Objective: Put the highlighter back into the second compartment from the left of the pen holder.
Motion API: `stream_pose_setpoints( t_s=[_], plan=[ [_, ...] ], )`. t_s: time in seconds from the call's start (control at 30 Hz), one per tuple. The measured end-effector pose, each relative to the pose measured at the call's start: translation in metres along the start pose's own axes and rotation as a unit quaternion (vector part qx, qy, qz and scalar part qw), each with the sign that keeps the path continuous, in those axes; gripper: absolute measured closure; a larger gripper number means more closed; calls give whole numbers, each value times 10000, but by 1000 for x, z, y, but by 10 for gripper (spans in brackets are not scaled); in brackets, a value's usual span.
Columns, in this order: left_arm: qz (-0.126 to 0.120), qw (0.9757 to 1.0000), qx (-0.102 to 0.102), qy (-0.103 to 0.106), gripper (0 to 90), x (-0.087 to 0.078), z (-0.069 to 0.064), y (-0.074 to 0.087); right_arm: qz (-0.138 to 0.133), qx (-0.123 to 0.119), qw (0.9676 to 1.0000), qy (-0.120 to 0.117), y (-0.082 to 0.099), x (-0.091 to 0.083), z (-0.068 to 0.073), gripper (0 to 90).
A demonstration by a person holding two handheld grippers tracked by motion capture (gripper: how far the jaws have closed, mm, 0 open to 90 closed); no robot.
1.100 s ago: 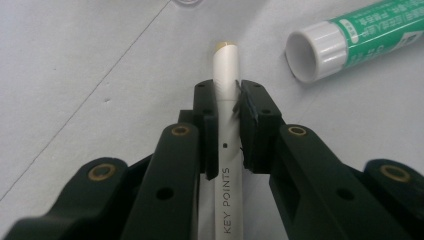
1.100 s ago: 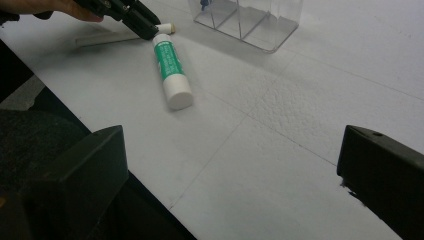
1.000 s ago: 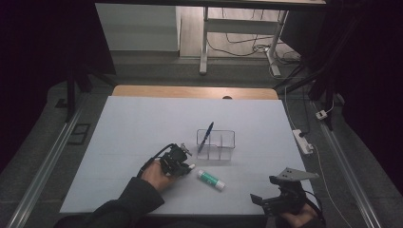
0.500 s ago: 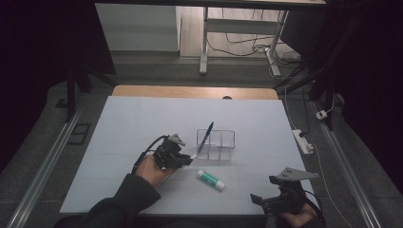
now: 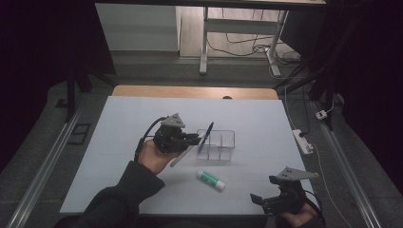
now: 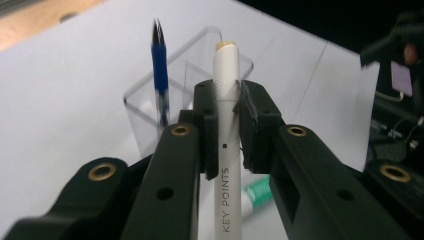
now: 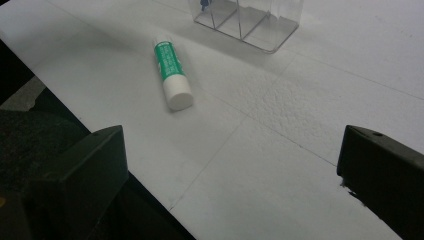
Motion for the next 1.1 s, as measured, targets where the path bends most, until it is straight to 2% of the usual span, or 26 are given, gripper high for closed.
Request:
stream_pose_setpoints(
  t_s=[0.23, 0.47, 0.73, 0.93, 1.1],
  plan=[
    [-313, 9992, 218, 83, 789, 13, -2, -27, -12, 10, 10000, -12, 0, 0, 0, 0],
    [-528, 9979, 319, 187, 789, 33, -2, -44, -25, 16, 10000, -17, 0, -1, 0, 0],
    [-749, 9966, 258, 233, 789, 58, 3, -57, -30, 14, 10000, -41, 0, -1, 0, 0],
    [-852, 9955, 371, 194, 789, 75, 5, -62, -36, 11, 10000, -54, 1, -2, 0, 0],
    [-952, 9946, 380, 160, 789, 86, 6, -63, -28, 4, 10000, -61, 1, -2, 0, 0]
  ],
)
Point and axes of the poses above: each handheld gripper's, and its own axes: x roughly forward along the jaws, y roughly out of its underside, z roughly to its left, the point moved 4 cm from there along x, roughly forward along the jaws, and after that the axes turned 7 degrees about -z, right-handed, at the moved point
